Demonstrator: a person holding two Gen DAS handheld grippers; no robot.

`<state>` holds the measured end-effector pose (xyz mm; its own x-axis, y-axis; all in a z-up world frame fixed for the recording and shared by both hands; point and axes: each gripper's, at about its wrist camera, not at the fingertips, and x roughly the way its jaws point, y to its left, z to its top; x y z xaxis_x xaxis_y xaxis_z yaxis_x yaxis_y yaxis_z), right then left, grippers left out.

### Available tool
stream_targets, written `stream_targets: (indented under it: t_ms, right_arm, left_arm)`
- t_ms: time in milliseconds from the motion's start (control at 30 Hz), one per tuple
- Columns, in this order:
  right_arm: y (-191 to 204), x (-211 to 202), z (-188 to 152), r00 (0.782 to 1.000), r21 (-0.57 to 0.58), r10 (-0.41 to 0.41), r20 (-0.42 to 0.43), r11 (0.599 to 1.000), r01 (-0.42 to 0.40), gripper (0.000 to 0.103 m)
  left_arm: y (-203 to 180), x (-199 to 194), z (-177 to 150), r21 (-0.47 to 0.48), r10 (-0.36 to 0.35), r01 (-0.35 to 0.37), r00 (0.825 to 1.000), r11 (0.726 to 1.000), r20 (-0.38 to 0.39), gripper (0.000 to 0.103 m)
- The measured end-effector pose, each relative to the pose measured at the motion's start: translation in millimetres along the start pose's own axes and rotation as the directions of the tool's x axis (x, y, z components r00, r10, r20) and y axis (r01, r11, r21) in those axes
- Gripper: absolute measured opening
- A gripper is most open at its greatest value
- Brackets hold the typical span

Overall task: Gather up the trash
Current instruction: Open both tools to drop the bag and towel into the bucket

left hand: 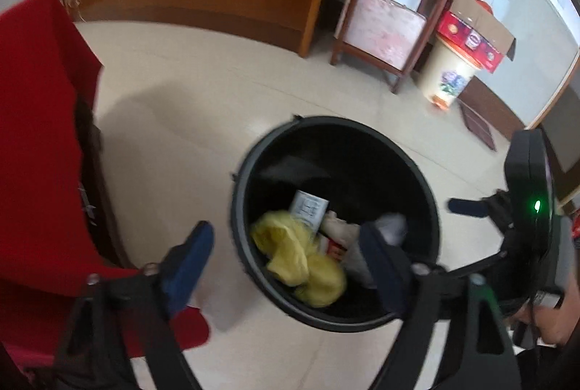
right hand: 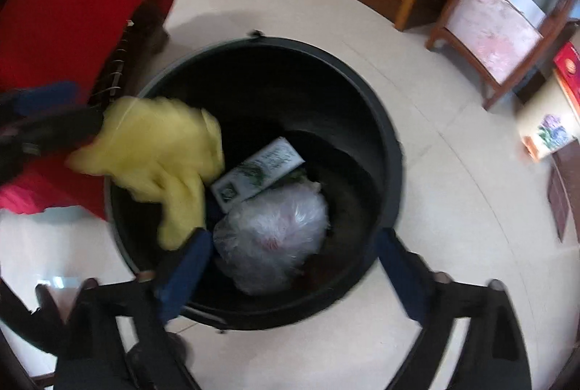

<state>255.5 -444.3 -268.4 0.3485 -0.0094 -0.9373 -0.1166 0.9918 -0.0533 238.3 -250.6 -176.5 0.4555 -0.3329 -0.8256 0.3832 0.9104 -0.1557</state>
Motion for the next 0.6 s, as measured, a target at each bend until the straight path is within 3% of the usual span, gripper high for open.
stream_targets:
  t_ms: [33,100,367,600]
  right_arm:
    - [-3,-1,0,1.0,0.014,-0.009,0.005,1.0,0.008,0.103]
    - [-11,-1,-1,1.0,0.044,-0.026,0.016,0.999,0.026,0.103]
    - [-17,-28,-3,0.992,0.089,-0.099,0.078,0.992,0.092,0.103]
    - [-18,-64,5,0.972,0.132,-0.161,0.17,0.981,0.14,0.103]
  left_arm:
    - [1,-1,-1,0.013,0.012,-0.012,1.0,1.0,-0.003,0.096]
    - [-2,-2,-1,0.03,0.055,-0.055,0.998,0.998,-0.003,0.103]
    - [-4,-19,1,0.068,0.097,-0.099,0.995,0.993,0.025,0.103]
    - [-2,-40,7,0.055,0.083,-0.087,0.995,0.995,0.06,0.103]
